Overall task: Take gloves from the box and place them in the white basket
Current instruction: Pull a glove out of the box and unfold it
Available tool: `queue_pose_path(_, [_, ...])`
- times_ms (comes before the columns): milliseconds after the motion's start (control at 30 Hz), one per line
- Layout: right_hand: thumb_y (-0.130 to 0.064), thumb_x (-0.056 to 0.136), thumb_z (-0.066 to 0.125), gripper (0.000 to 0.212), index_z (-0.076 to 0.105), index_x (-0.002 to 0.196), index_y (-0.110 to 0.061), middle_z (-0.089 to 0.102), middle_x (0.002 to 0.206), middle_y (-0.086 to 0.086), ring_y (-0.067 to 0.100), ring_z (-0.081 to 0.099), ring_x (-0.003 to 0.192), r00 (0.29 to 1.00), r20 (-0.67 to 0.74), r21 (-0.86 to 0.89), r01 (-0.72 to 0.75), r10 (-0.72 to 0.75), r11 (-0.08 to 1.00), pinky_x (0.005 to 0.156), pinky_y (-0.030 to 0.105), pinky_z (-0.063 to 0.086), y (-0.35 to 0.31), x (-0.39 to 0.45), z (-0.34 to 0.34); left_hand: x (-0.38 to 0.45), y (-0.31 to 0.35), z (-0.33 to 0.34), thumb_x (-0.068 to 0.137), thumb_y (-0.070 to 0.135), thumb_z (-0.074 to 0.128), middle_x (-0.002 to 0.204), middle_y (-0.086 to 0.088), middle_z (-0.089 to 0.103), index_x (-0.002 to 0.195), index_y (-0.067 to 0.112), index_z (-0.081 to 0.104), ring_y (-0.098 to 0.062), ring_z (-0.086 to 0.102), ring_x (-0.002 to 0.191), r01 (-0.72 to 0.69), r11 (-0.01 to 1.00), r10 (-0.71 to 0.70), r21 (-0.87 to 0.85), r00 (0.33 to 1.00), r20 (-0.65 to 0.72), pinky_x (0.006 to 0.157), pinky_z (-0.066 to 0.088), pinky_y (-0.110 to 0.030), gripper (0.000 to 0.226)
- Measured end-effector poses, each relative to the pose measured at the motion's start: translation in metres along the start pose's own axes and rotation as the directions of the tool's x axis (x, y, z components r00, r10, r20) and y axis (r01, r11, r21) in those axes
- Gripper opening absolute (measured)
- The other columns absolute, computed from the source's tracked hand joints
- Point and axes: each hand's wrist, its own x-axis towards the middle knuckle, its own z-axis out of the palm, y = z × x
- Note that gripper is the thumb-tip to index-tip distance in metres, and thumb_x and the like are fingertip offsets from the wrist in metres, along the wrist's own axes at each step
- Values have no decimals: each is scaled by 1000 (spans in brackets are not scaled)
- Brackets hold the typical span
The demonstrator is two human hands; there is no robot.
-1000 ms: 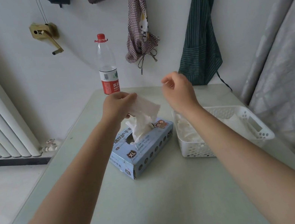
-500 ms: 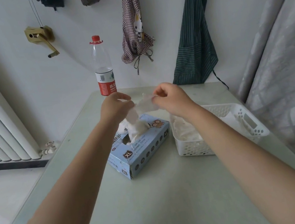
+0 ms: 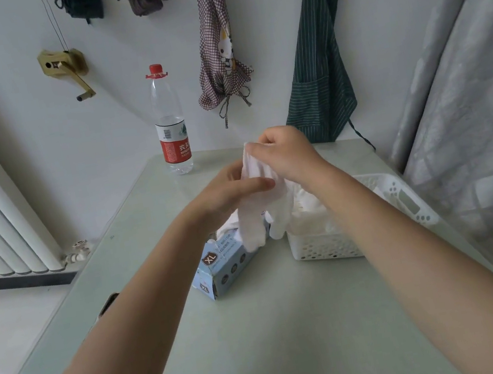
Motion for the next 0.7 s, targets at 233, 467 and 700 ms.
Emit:
queue_pose_path(233, [-23, 94, 54, 39, 33, 61, -17, 26, 55, -4, 11, 24, 52, 972, -235, 112, 30, -3, 993, 47, 27, 18, 7, 5, -22, 5, -11, -11, 77, 22, 67, 92, -19, 58, 96, -3, 64, -30, 58, 86, 191, 981, -193, -27, 970, -147, 85, 51, -45, 32])
queue_pose_path(467, [-9, 80, 44, 30, 24, 61, -22, 24, 59, -1, 17, 23, 58, 948, -159, 149, -252, 275, 956, 54, 30, 18, 52, 3, -27, 9, -28, -19, 87, 22, 71, 90, -17, 65, 102, 1, 66, -28, 64, 74, 280, 951, -306, -132, 910, -279, 70, 55, -37, 27])
queue_pose_path(700, [-11, 95, 40, 12, 42, 83, -12, 43, 78, 10, 23, 43, 69, 898, -72, 62, -431, 435, 900, 48, 24, 40, 110, 6, -47, 53, -23, -1, 84, 11, 72, 90, -12, 68, 103, 14, 65, -16, 61, 53, 392, 902, -265, 178, 832, -488, 48, 49, -24, 21])
